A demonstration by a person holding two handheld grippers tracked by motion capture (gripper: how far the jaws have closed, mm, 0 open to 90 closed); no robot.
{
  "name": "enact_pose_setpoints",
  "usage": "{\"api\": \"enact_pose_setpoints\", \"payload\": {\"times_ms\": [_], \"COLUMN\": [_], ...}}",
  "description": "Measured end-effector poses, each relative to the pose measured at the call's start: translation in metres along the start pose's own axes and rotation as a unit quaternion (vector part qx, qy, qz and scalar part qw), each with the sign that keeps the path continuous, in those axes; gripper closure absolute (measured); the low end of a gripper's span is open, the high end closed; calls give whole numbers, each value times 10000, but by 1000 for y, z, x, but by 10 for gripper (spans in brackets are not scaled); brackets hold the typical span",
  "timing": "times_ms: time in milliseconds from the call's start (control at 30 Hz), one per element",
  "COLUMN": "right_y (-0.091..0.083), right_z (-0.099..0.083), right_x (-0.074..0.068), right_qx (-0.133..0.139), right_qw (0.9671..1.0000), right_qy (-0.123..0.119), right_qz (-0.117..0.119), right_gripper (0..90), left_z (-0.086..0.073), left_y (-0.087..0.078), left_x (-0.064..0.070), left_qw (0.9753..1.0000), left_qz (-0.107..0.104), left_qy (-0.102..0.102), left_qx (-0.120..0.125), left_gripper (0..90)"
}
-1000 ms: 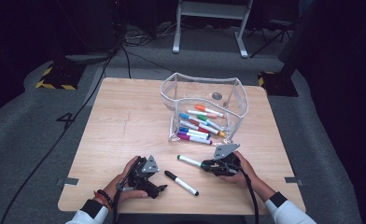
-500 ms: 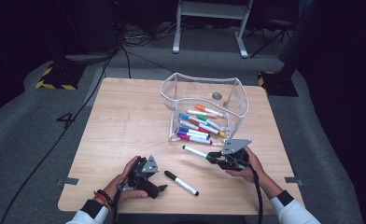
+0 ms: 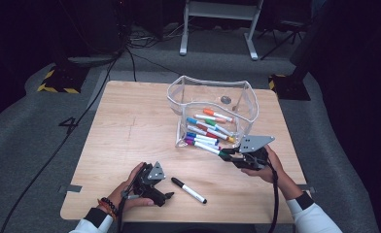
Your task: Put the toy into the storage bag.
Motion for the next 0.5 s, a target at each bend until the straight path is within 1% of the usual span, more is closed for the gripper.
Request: {"api": "enact_pose_setpoints", "payload": {"times_ms": [167,367,400,500], "right_y": [-18,-38,-40,-49], "right_z": [11,28,31,41], "right_x": [4,12,13,19], "right_qx": [36,182,229,285], "right_qw": [9999,9994,9994,9990], "right_qy": [-128,-235,-226,-291], "right_qz": [-39,-174,-148,-208], "right_gripper": [753,753,753,753], "left_z": [0,0,0,0], "left_y": [0,0,0,0], "left_x": [0,0,0,0], "left_qw": [10000,10000,10000,10000], "left_qz": [-5,-8,-7,-8], "left_qy": [-3,8,5,0], "left_qx": [-2,0,-4,-2], "left_gripper": [21,20,20,21]}}
Point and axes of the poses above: each handheld gripper's, and its own axes: y roughly forward along the jaws, z roughly out of its top, x roughly to its right, the point moved 6 cm from there along y, roughly forward along the jaws, and after that the axes turned 10 degrees about -x, right-handed, at the moved point
